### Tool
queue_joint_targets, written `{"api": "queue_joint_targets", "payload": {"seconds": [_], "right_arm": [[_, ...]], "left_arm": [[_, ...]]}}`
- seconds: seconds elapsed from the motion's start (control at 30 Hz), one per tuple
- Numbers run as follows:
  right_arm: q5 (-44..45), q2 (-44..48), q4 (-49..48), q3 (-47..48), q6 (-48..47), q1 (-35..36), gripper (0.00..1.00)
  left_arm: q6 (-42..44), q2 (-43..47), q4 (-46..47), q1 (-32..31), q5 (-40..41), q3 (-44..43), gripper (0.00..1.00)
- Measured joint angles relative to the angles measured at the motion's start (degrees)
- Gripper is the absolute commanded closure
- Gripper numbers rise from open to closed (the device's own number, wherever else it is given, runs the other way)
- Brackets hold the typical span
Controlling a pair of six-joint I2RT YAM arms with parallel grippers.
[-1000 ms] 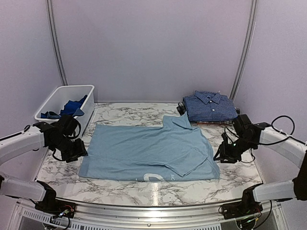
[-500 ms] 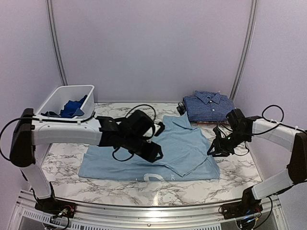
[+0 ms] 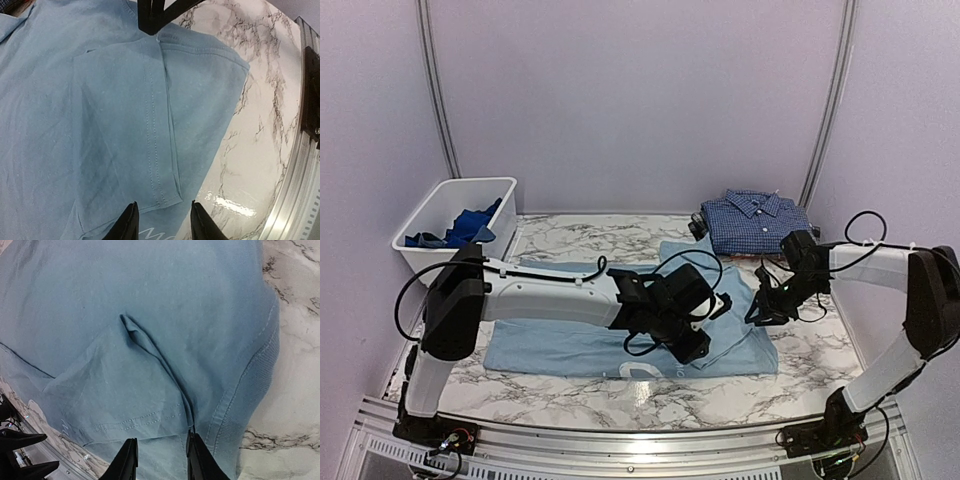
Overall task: Fold and stack the mixed laundry pile
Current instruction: Adjust the 1/3-folded T-shirt at the center of the board.
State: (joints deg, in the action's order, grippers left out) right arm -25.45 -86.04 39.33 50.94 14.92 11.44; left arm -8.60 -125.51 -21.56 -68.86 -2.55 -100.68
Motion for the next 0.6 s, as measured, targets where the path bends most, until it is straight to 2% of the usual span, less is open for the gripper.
{"api": "queue_joint_targets", "payload": {"seconds": [0.2, 0.6], "right_arm": [[-0.24, -1.57, -1.42, 0.00, 0.00, 0.00, 0.72], [-0.52, -2.40, -3.28, -1.03, 0.55, 0.61, 0.72]], "left_arm": [[2.91, -3.04, -2.47, -0.57, 0.22, -2.25, 0.56], [4.33, -6.34, -4.22, -2.14, 1.88, -3.41, 0.59]]}}
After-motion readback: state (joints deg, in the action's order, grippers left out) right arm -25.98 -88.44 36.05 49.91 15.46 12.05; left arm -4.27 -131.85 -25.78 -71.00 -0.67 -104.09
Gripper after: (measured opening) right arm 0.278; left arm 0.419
